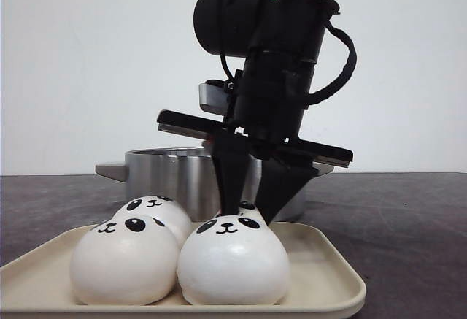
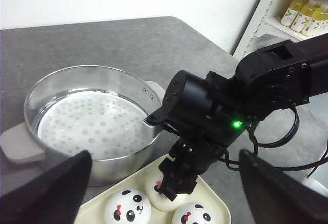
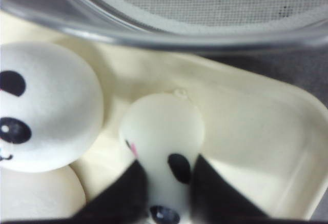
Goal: Steam buns
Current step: 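Lower the right gripper onto the back panda bun nearest it and grasp, then lift the bun with the right gripper into the steel pot and release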
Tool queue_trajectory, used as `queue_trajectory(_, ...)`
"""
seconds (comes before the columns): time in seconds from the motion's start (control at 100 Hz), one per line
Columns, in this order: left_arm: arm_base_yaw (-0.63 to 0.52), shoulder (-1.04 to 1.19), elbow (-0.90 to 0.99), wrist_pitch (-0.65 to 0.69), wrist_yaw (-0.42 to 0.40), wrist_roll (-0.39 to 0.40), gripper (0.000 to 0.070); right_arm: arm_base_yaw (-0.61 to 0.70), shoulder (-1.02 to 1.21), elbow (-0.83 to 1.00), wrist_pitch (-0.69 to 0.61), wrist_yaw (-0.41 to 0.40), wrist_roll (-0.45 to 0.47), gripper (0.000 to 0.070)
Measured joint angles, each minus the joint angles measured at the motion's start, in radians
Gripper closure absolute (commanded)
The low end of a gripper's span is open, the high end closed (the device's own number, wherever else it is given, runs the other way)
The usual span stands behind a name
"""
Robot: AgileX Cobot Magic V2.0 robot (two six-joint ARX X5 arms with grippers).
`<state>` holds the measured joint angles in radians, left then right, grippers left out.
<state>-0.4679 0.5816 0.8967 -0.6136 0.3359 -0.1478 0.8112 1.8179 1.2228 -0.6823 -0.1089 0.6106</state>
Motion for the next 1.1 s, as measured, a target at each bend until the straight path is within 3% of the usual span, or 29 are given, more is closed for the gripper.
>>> queue_trajectory(0.18,0.0,0.0,0.0,0.0,-0.032,0.0,0.0144,0.014,-0.098,0.021,-0.086,-0.01,-0.003,0.0694)
queue_trajectory(0.31,0.0,0.001,0.0,0.002,-0.059,0.0,0.0144,0.031,-0.245,0.146,-0.111,-0.024,-0.026,0.0694)
queue_trajectory(0.38,0.0,0.001,0.0,0.005,-0.076,0.0,0.0144,0.035,-0.307,0.232,-0.1,0.021,-0.055,0.0694)
queue_trajectory(0.49,0.0,0.003,0.0,0.016,-0.094,0.0,0.0144,0.022,-0.328,0.38,-0.098,0.156,-0.114,0.0694)
queue_trajectory(0.68,0.0,0.014,0.0,0.033,-0.098,0.0,0.0144,-0.08,-0.229,0.543,-0.063,0.19,-0.211,0.0695)
queue_trajectory(1.1,0.0,0.032,0.0,0.039,-0.098,0.0,0.0144,-0.24,0.17,0.543,0.031,0.153,-0.267,0.0694)
